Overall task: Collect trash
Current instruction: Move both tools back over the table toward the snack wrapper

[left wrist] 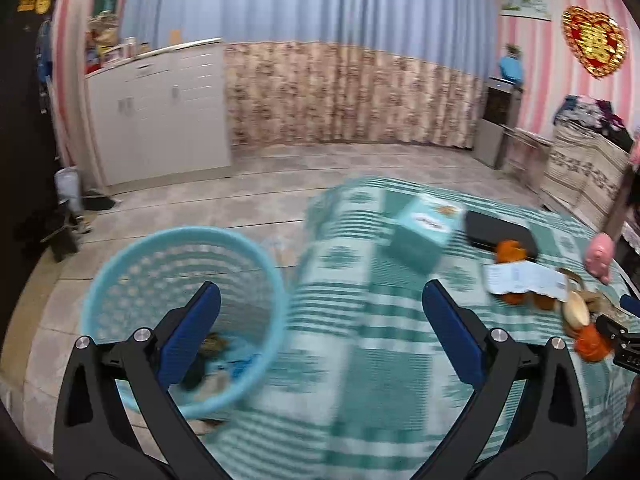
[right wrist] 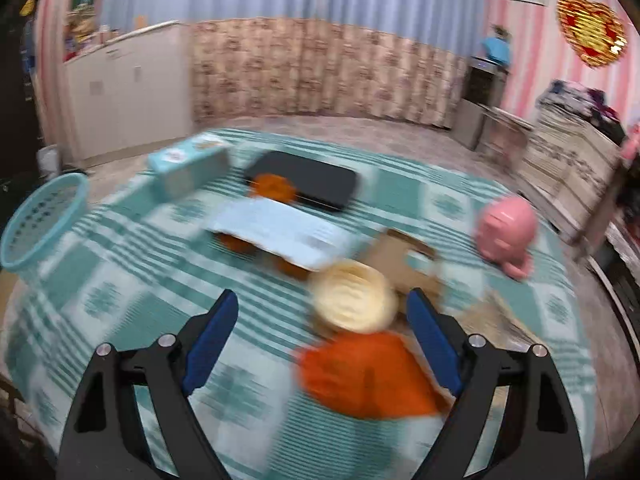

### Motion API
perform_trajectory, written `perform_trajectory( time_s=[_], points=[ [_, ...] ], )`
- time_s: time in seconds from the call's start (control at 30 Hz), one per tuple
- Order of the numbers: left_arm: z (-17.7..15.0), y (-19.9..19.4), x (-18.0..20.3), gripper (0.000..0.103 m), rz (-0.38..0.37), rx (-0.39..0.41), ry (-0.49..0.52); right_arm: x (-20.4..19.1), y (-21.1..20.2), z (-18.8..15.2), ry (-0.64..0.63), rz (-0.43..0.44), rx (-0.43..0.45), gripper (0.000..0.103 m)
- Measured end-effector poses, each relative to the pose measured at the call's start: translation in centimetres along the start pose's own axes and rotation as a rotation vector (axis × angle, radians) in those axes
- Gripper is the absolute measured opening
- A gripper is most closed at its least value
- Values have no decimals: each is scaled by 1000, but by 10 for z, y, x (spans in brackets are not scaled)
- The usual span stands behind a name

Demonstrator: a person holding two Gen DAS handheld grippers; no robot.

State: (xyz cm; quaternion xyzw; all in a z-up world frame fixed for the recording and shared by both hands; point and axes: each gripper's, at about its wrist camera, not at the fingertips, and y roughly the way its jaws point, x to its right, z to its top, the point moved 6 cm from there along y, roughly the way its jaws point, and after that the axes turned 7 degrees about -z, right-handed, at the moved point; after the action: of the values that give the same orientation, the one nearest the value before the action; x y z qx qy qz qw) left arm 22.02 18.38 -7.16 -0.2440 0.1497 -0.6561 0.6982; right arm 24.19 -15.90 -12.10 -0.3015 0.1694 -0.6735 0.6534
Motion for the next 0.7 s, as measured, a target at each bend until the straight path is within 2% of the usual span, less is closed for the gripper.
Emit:
perform_trajectory(
  time_s=[0.23, 0.5, 0.7],
  points=[
    [-22, 25, 76, 98, -127, -53, 59, 73, 8, -44, 95, -81, -71, 84],
    [-48, 50, 124, 98, -182, -155, 105, 101, 19, -60, 129, -114, -97, 84],
    [-60, 55, 141, 98, -184, -179, 154, 114, 23, -55, 190, -99, -91, 84]
  ],
)
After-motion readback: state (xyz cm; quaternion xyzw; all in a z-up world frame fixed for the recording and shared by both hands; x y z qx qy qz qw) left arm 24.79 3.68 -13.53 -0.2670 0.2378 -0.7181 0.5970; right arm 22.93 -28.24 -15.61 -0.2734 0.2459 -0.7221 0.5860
